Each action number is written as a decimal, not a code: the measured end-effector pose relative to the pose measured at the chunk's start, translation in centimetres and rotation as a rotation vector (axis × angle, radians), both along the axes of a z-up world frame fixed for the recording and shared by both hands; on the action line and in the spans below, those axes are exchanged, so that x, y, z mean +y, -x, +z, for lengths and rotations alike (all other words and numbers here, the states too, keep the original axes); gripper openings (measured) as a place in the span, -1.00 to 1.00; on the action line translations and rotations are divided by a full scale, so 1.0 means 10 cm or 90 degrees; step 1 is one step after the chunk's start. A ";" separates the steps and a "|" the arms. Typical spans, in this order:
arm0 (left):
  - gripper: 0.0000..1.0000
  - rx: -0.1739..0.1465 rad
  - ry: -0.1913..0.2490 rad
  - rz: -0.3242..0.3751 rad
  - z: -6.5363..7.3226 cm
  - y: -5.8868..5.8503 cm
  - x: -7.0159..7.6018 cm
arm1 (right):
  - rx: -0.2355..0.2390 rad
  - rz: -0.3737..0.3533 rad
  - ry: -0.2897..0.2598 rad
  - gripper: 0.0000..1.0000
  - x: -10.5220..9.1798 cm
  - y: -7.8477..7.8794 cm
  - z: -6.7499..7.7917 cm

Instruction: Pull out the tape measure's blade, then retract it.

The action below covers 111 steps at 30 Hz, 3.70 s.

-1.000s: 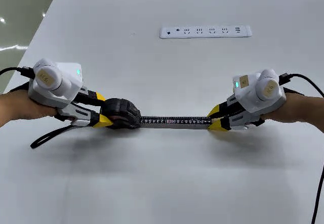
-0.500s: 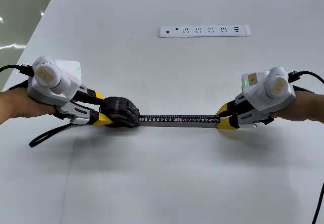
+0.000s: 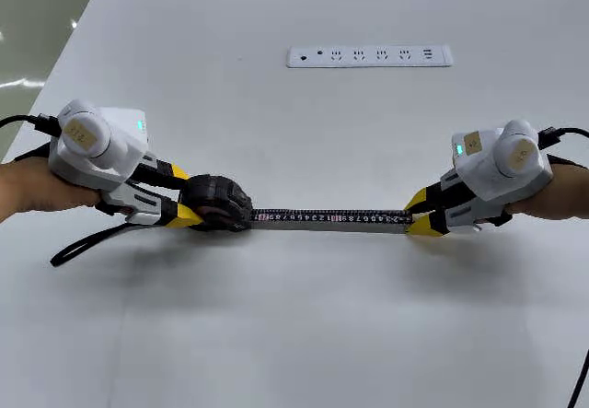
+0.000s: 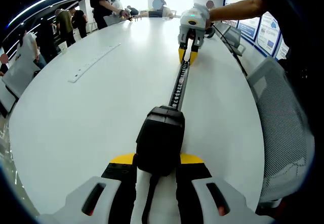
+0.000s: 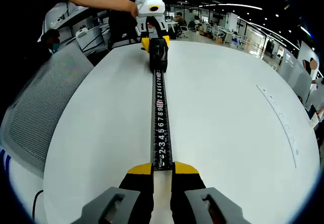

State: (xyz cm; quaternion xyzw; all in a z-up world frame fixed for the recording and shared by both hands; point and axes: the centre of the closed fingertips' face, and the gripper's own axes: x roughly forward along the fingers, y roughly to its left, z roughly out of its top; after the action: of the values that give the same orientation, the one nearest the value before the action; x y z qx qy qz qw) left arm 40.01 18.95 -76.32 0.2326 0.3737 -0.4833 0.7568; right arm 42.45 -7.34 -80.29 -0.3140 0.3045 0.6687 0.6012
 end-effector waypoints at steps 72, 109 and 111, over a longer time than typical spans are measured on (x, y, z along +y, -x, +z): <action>-0.11 0.014 -0.022 0.022 0.03 0.06 0.03 | -0.024 -0.036 0.041 -0.32 -0.14 0.04 0.08; 0.59 -0.013 0.039 0.162 0.13 0.38 0.03 | -0.016 -0.193 -0.013 0.37 -0.27 0.32 0.20; 0.60 -0.014 0.056 0.177 0.15 0.41 0.01 | -0.014 -0.204 -0.017 0.41 -0.28 0.34 0.20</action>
State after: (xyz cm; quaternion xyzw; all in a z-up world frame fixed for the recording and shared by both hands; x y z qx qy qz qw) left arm 35.95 19.02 -74.77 0.1501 0.3726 -0.3874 0.8298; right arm 39.08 -10.10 -78.25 -0.2607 0.3348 0.5650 0.7076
